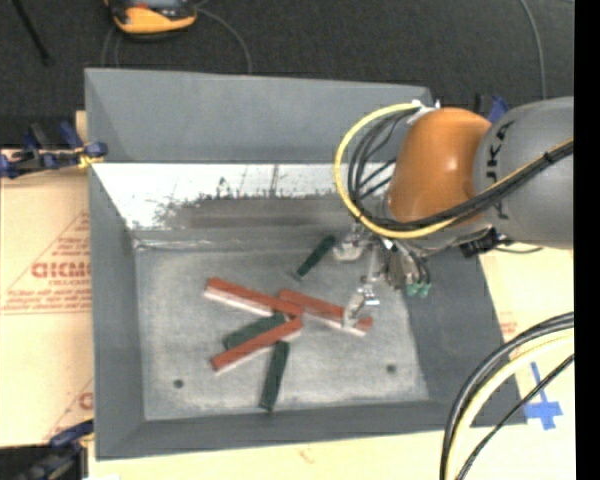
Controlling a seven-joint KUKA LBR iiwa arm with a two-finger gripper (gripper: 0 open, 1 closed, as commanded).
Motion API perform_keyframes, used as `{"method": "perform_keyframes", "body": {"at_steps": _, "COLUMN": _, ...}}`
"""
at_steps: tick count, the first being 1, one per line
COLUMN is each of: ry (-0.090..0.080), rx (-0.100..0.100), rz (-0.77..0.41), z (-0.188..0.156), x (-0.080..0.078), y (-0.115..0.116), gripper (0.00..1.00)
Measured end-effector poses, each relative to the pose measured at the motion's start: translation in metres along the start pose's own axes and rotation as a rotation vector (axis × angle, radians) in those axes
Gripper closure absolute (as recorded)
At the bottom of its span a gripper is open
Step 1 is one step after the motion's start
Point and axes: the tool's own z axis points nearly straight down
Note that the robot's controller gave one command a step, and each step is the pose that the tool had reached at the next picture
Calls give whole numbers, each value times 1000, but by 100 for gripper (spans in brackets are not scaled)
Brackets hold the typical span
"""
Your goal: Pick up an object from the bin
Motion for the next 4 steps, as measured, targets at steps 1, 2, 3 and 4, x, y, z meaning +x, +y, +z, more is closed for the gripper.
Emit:
{"method": "perform_keyframes", "body": {"at_steps": 1, "ry": 0, "rx": 0, "rz": 0, "z": 0, "x": 0, "y": 0, "gripper": 0}}
{"method": "perform_keyframes", "body": {"at_steps": 2, "ry": 8, "rx": -3, "rz": 116, "z": 53, "x": -1, "y": -5, "gripper": 100}}
{"method": "perform_keyframes", "body": {"at_steps": 3, "ry": 8, "rx": -3, "rz": 116, "z": 53, "x": -1, "y": -5, "gripper": 100}}
{"method": "perform_keyframes", "body": {"at_steps": 4, "ry": 3, "rx": -1, "rz": 114, "z": 30, "x": -1, "y": 0, "gripper": 100}}
